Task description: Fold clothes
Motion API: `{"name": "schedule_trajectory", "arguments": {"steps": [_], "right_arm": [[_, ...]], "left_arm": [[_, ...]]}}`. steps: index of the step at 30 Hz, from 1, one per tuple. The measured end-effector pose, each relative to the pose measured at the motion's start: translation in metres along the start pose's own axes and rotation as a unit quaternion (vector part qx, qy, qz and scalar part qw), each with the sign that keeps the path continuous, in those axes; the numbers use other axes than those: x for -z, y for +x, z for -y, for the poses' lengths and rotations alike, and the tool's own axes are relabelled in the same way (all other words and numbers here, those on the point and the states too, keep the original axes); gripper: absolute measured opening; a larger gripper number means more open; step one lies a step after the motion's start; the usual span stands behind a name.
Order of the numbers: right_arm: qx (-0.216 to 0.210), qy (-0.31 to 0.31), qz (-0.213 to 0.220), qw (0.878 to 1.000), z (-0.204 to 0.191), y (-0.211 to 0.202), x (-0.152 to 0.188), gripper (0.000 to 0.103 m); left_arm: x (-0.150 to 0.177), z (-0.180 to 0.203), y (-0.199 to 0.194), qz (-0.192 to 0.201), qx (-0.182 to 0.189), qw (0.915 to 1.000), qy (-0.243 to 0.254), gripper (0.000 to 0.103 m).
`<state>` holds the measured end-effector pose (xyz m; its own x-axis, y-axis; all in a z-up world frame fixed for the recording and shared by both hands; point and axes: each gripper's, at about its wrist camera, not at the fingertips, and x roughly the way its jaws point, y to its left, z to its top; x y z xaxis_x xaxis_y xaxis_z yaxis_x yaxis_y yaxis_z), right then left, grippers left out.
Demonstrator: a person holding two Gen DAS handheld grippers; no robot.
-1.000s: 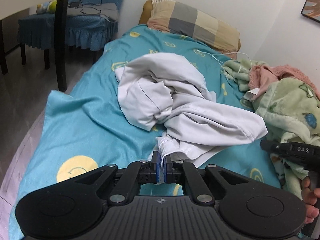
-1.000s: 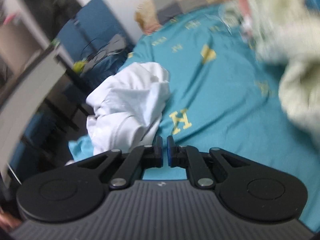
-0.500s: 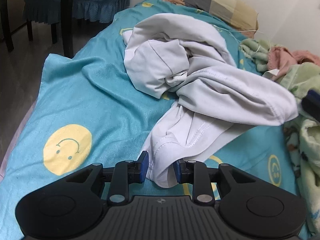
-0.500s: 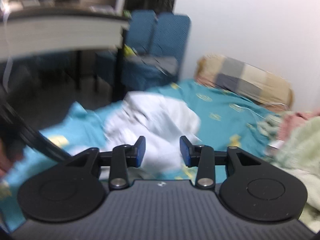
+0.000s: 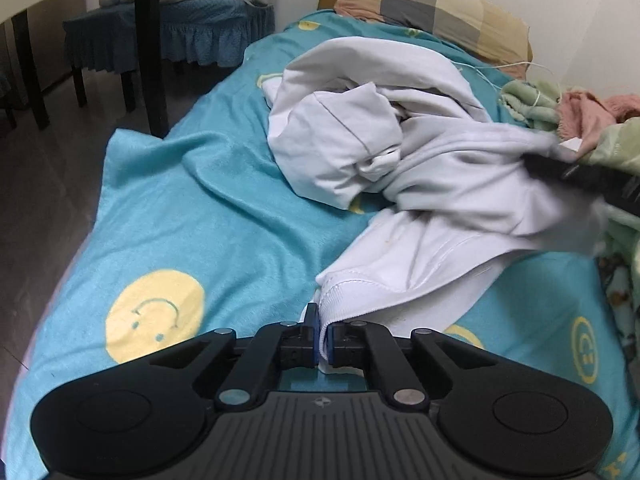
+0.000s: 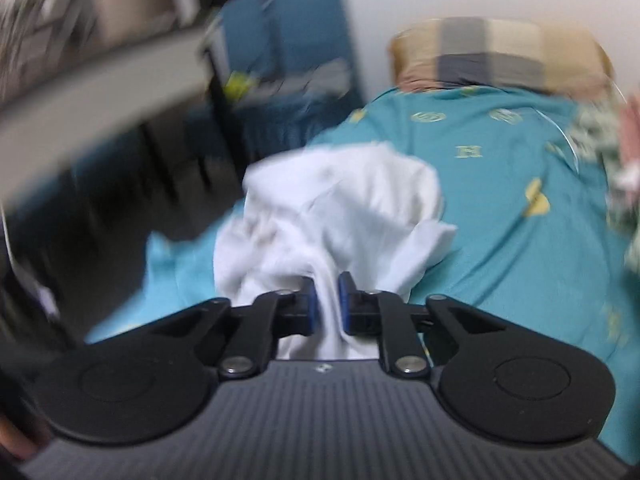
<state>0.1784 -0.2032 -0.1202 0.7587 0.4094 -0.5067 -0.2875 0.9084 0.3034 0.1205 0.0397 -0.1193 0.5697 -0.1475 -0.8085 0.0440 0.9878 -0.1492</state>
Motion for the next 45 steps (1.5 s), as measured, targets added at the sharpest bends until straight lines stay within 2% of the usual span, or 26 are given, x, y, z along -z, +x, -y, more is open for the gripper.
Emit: {"name": "schedule_trajectory", "arguments": {"steps": [2, 5, 7, 9, 10, 11, 12, 14, 16, 18, 21, 23, 25, 28, 29, 31, 33, 40, 42, 44, 45], "right_arm": [[-0.008, 0.101, 0.030, 0.994, 0.029, -0.013, -0.002, 0.009], [0.002, 0.254, 0.050, 0.966, 0.078, -0.018, 0.012, 0.009], [0.030, 0.303, 0.033, 0.952, 0.101, -0.015, 0.028, 0.009], [0.043, 0.322, 0.008, 0.946, 0.111, -0.010, 0.038, 0.010], [0.045, 0.317, 0.007, 0.947, 0.108, -0.012, 0.039, 0.011], [0.047, 0.310, 0.006, 0.950, 0.105, -0.014, 0.040, 0.014], [0.052, 0.285, 0.010, 0.957, 0.097, -0.019, 0.036, 0.017], [0.065, 0.234, 0.022, 0.970, 0.081, -0.031, 0.027, 0.041], [0.077, 0.178, 0.045, 0.980, 0.062, -0.051, 0.021, 0.054], [0.087, 0.106, 0.050, 0.989, 0.044, -0.069, 0.020, 0.062], [0.103, -0.012, 0.029, 0.994, 0.014, -0.079, 0.021, 0.063], [0.098, -0.087, 0.008, 0.991, -0.005, -0.081, 0.026, 0.062], [0.095, -0.156, -0.021, 0.983, -0.025, -0.073, 0.036, 0.062], [0.105, -0.247, -0.061, 0.961, -0.049, -0.052, 0.058, 0.061], [0.120, -0.273, -0.071, 0.952, -0.053, -0.045, 0.065, 0.061], [0.150, -0.318, -0.080, 0.933, -0.059, -0.033, 0.077, 0.061], [0.165, -0.323, -0.075, 0.929, -0.055, -0.025, 0.079, 0.061], [0.215, -0.291, -0.008, 0.932, -0.033, -0.004, 0.071, 0.059], [0.217, -0.291, 0.039, 0.931, -0.037, -0.010, 0.068, 0.053], [0.231, -0.294, 0.092, 0.923, -0.042, -0.018, 0.062, 0.041], [0.243, -0.294, 0.117, 0.917, -0.044, -0.022, 0.058, 0.039]], "left_arm": [[-0.004, 0.002, -0.008, 0.025, 0.005, 0.9997, 0.004, 0.004], [-0.008, 0.006, -0.024, 0.070, 0.014, 0.9973, 0.018, 0.004], [-0.010, 0.011, -0.034, 0.095, 0.026, 0.9947, 0.031, 0.004], [-0.011, 0.019, -0.040, 0.112, 0.027, 0.9921, 0.050, 0.004], [-0.011, 0.022, -0.043, 0.119, 0.024, 0.9907, 0.060, 0.004], [-0.010, 0.024, -0.045, 0.127, 0.023, 0.9894, 0.066, 0.004], [-0.010, 0.025, -0.046, 0.133, 0.024, 0.9884, 0.070, 0.004], [-0.011, 0.024, -0.047, 0.138, 0.020, 0.9877, 0.070, 0.004], [-0.013, 0.021, -0.048, 0.138, 0.019, 0.9883, 0.061, 0.004], [-0.015, 0.017, -0.048, 0.137, 0.020, 0.9892, 0.048, 0.004], [-0.018, 0.011, -0.049, 0.135, 0.024, 0.9901, 0.032, 0.004], [-0.018, 0.009, -0.049, 0.132, 0.025, 0.9905, 0.029, 0.004], [-0.017, 0.007, -0.048, 0.130, 0.023, 0.9909, 0.027, 0.004], [-0.017, 0.005, -0.047, 0.125, 0.024, 0.9918, 0.015, 0.004], [-0.018, 0.003, -0.047, 0.123, 0.025, 0.9920, 0.010, 0.004], [-0.019, 0.000, -0.045, 0.121, 0.026, 0.9923, 0.001, 0.004], [-0.020, -0.001, -0.044, 0.118, 0.026, 0.9926, -0.005, 0.004], [-0.022, -0.004, -0.039, 0.112, 0.014, 0.9934, -0.020, 0.004], [-0.022, -0.004, -0.037, 0.112, 0.006, 0.9934, -0.022, 0.004], [-0.024, -0.004, -0.038, 0.121, 0.006, 0.9923, -0.027, 0.004], [-0.025, -0.005, -0.041, 0.129, 0.009, 0.9911, -0.029, 0.004]]}}
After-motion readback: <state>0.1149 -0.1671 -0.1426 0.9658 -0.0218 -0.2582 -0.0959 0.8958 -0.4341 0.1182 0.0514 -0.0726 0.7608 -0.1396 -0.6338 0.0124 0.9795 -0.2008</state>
